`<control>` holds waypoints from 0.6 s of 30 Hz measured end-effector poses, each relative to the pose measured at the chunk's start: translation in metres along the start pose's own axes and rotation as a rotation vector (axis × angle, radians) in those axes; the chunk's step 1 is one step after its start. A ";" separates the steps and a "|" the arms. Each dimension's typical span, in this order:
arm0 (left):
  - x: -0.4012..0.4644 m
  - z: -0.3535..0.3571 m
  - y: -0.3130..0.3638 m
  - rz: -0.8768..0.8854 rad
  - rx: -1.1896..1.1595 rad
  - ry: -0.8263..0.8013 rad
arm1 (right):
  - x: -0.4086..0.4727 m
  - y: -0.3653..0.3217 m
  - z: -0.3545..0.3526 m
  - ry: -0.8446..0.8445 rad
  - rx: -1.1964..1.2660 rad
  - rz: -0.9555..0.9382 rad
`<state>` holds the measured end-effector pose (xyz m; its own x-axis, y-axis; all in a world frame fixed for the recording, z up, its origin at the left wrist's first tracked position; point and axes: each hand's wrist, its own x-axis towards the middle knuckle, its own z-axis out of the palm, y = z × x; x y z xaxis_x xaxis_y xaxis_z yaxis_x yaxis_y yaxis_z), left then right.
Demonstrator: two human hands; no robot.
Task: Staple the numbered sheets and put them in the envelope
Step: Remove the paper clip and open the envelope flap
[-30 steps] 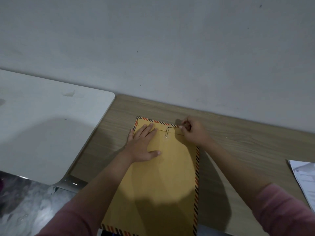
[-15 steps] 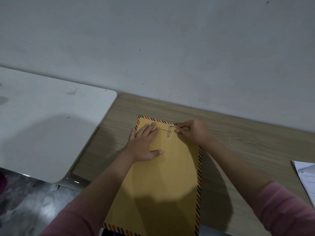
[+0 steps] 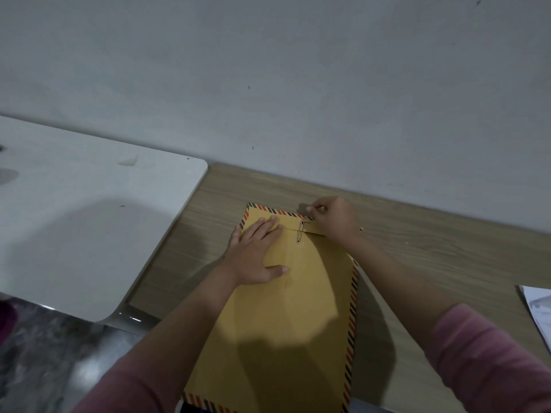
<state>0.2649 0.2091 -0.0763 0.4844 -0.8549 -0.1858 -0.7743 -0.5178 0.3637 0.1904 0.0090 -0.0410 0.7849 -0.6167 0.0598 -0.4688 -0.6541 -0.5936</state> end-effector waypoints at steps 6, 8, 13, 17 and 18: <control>0.002 -0.003 0.004 -0.041 -0.020 -0.023 | -0.006 -0.025 0.013 -0.025 0.313 -0.090; 0.003 -0.003 0.005 -0.061 -0.021 -0.027 | -0.017 -0.024 0.009 -0.056 0.515 -0.070; 0.005 -0.001 0.008 -0.082 -0.041 -0.014 | -0.050 0.000 -0.010 -0.135 0.815 0.185; 0.006 -0.001 0.008 -0.095 -0.039 -0.019 | -0.070 0.022 -0.025 -0.117 0.803 0.315; 0.006 -0.001 0.009 -0.097 -0.038 -0.022 | -0.074 0.024 -0.027 -0.118 0.775 0.318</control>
<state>0.2617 0.1996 -0.0729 0.5470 -0.8014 -0.2420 -0.7080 -0.5971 0.3771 0.1103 0.0276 -0.0378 0.7203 -0.6423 -0.2620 -0.2982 0.0544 -0.9530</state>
